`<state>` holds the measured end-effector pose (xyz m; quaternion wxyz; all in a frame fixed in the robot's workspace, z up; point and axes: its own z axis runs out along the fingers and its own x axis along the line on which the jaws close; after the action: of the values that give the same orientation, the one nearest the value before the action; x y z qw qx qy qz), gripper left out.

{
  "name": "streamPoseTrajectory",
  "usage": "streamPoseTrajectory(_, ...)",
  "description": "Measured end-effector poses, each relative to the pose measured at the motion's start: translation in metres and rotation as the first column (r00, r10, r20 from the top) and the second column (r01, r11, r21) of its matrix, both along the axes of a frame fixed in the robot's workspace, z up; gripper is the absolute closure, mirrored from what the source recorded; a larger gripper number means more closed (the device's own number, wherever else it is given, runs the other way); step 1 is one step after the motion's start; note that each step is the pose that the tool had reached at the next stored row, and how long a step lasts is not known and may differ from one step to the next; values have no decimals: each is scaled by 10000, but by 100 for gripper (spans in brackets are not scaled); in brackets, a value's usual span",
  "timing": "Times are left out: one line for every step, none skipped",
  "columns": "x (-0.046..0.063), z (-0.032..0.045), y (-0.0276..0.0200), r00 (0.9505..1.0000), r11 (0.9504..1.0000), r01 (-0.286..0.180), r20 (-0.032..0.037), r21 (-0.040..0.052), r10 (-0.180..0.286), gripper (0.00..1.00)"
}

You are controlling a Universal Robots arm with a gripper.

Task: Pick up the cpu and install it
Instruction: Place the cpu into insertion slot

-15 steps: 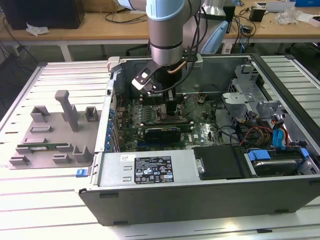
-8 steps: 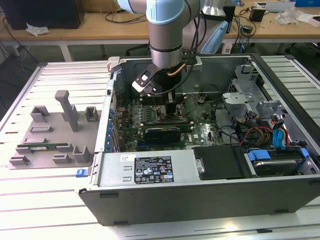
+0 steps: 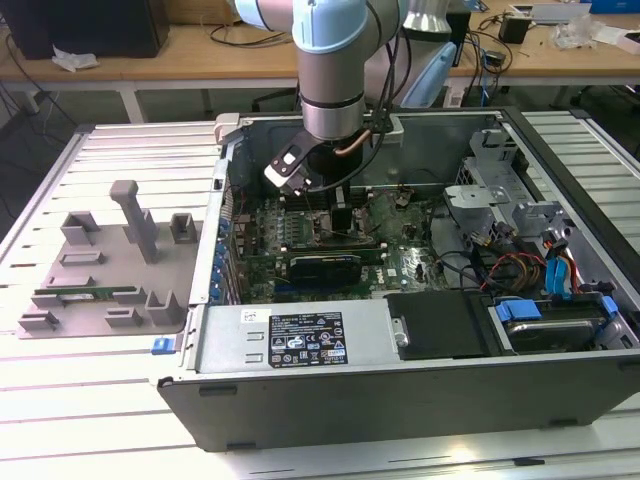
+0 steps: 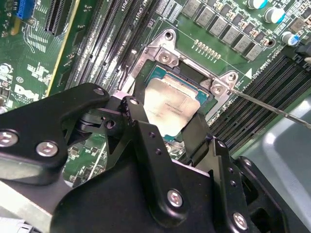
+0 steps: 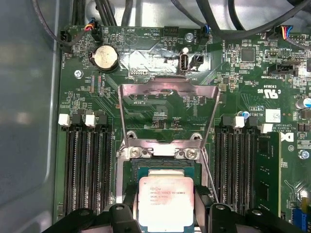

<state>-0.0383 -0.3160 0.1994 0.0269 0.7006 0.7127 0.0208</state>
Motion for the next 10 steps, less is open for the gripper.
streamPoseTrajectory(0,-4,9,10000,10000,-1,0,0,1,45)
streamPoseTrajectory(0,-7,15,10000,10000,-1,1,1,1,45)
streamPoseTrajectory(0,-9,20,10000,10000,-1,0,0,1,45)
streamPoseTrajectory(1,-14,24,10000,10000,-2,1,0,2,45)
streamPoseTrajectory(1,-19,26,10000,10000,-3,0,1,3,45)
streamPoseTrajectory(1,-27,26,10000,10000,-4,-3,-4,4,45)
streamPoseTrajectory(0,-31,26,10000,10000,0,-3,-5,0,45)
streamPoseTrajectory(0,-32,26,10000,10000,2,-3,-5,-2,45)
streamPoseTrajectory(0,-33,26,10000,10000,3,-3,-5,-3,45)
streamPoseTrajectory(0,-34,26,10000,10000,4,-2,-2,-4,45)
